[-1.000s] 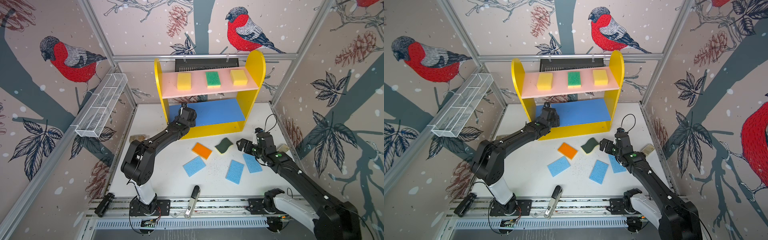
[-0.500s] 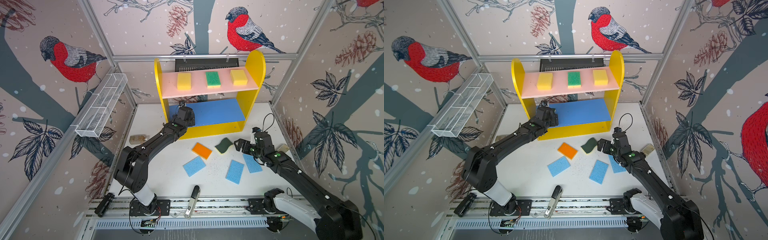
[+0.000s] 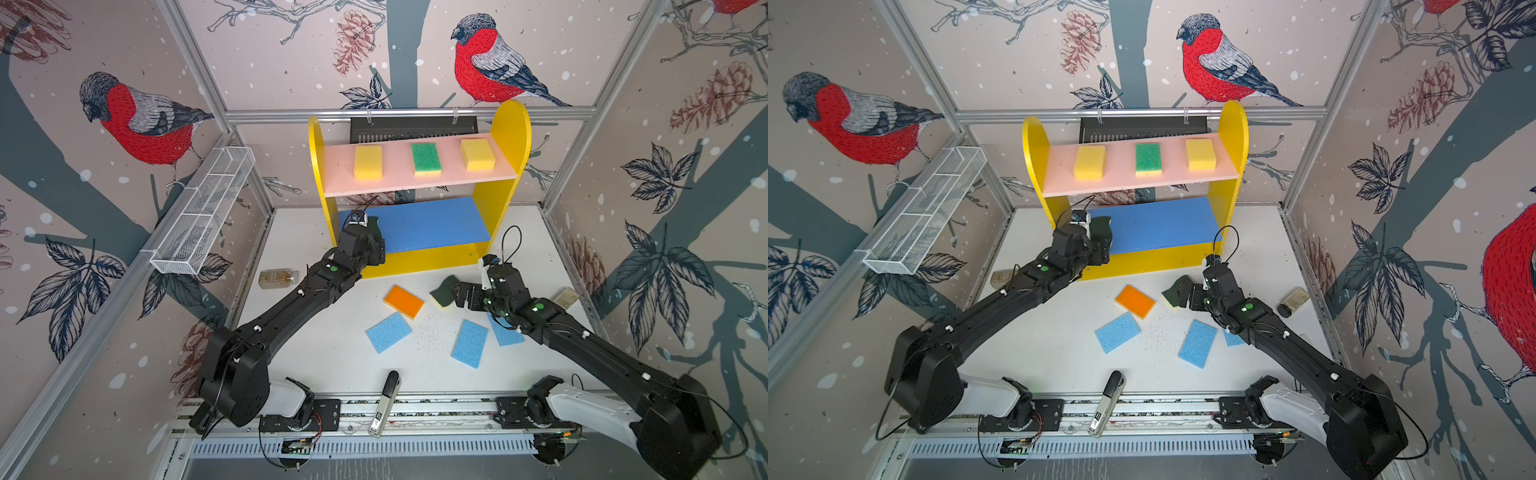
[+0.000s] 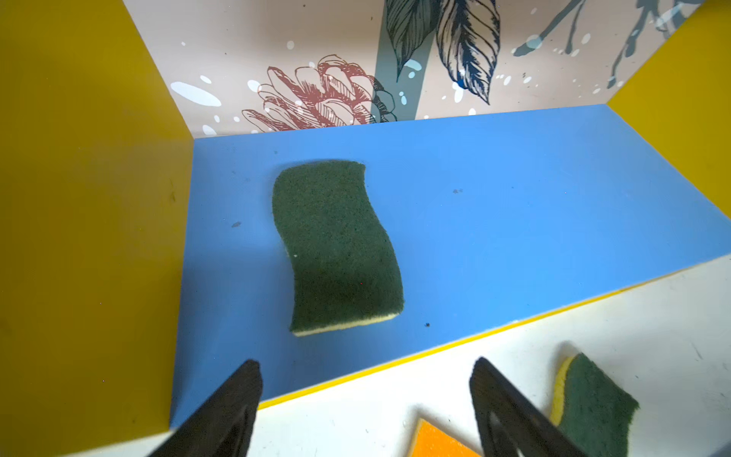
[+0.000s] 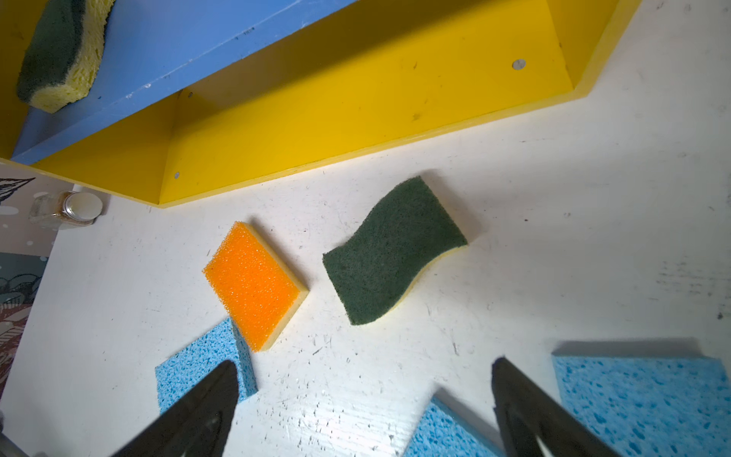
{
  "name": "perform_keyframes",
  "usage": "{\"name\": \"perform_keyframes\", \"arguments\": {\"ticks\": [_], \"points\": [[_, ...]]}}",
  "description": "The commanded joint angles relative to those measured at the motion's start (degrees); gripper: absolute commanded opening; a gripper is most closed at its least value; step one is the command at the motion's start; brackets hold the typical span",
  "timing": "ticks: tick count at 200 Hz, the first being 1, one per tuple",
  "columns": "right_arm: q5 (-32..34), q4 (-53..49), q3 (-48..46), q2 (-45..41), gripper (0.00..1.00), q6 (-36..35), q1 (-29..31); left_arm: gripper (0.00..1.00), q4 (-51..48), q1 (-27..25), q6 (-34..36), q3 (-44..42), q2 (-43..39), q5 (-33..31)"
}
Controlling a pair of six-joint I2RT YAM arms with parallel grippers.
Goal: Place and organize the cleaning sponges onto the shelf
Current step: 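Withdraw the left gripper while the right gripper moves over the other green sponge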
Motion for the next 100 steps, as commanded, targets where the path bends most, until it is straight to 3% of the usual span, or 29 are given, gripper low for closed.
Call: {"name": "perform_keyframes", "arguments": {"ticks": [1, 100], "points": [[2.03, 1.35, 0.63, 0.89, 1.0, 1.0, 0.9, 0.83, 2.32, 0.14, 0.6, -2.02, -3.35, 1.47], [4.68, 2.69, 0.41, 6.53, 0.99, 12.08, 4.46, 0.82, -4.68, -1.77, -2.69, -11.91, -14.71, 4.44]]}}
